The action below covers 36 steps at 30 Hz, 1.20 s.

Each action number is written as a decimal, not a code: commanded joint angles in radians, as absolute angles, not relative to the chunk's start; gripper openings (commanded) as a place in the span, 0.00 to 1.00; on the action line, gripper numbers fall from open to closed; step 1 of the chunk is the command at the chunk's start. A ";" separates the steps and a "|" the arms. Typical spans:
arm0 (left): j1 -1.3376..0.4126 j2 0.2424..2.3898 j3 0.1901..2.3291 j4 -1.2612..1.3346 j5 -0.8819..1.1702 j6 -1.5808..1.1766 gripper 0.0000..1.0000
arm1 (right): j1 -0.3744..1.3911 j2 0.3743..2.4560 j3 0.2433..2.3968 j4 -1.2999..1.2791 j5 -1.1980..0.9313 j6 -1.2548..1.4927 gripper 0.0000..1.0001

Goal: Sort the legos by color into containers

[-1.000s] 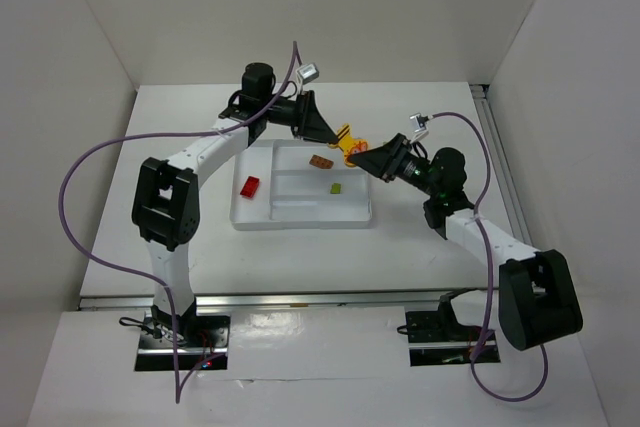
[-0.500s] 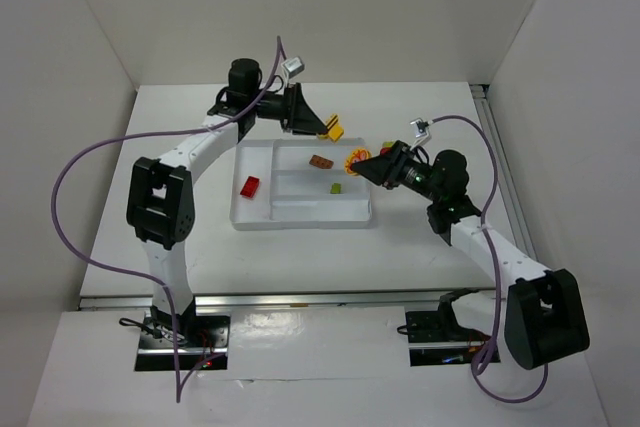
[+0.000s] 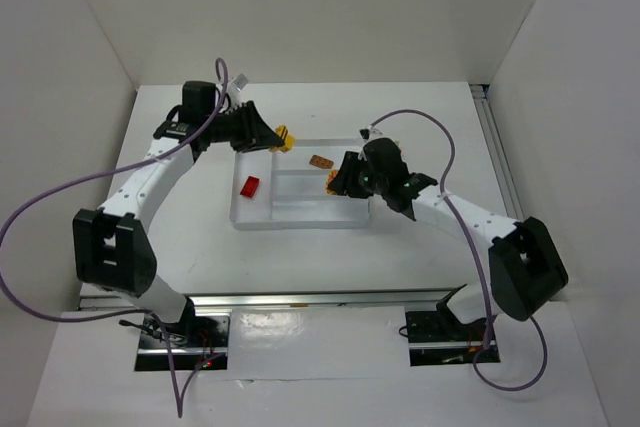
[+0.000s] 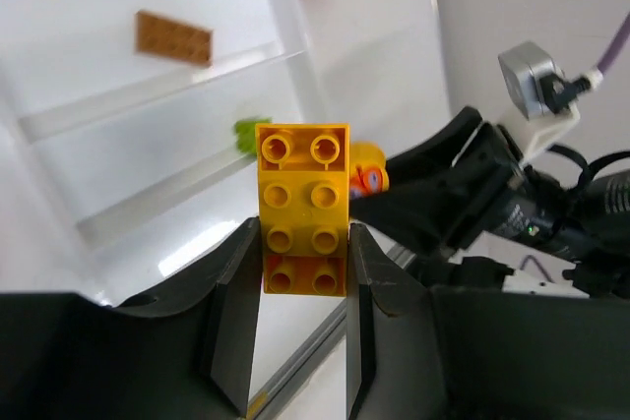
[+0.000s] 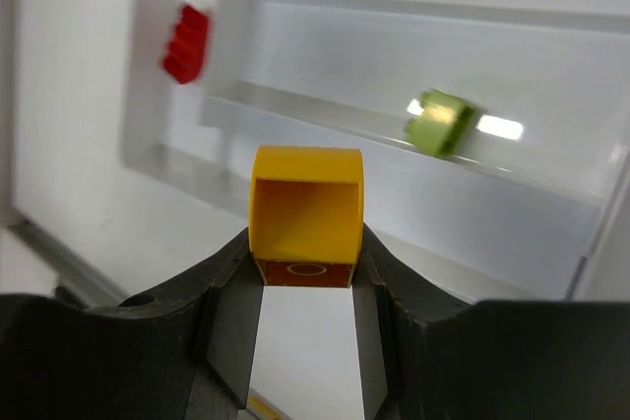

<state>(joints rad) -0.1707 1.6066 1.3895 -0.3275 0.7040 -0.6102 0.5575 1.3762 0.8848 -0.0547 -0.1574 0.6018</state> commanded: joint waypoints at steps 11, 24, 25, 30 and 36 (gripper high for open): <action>-0.179 1.480 1.262 -0.410 0.558 -0.525 0.00 | 0.595 1.515 0.922 -0.213 0.077 0.585 0.15; -0.210 1.500 1.348 -0.428 0.540 -0.525 0.00 | 0.635 1.462 0.971 -0.320 0.147 0.566 0.89; -0.221 1.500 1.357 -0.428 0.552 -0.525 0.00 | 0.646 1.445 0.980 -0.331 0.178 0.577 0.86; -0.294 1.535 1.359 -0.361 0.723 -0.506 0.00 | 0.658 1.211 0.886 -0.136 0.050 0.548 0.79; -0.305 1.583 1.333 -0.232 0.989 -0.537 0.00 | 0.601 1.028 0.721 0.239 -0.248 0.532 0.99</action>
<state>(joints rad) -0.3073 1.5623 1.3354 -0.3550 0.7952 -0.5278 0.6182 1.0321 0.7578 0.0120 -0.0818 0.5491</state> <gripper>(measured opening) 0.424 0.984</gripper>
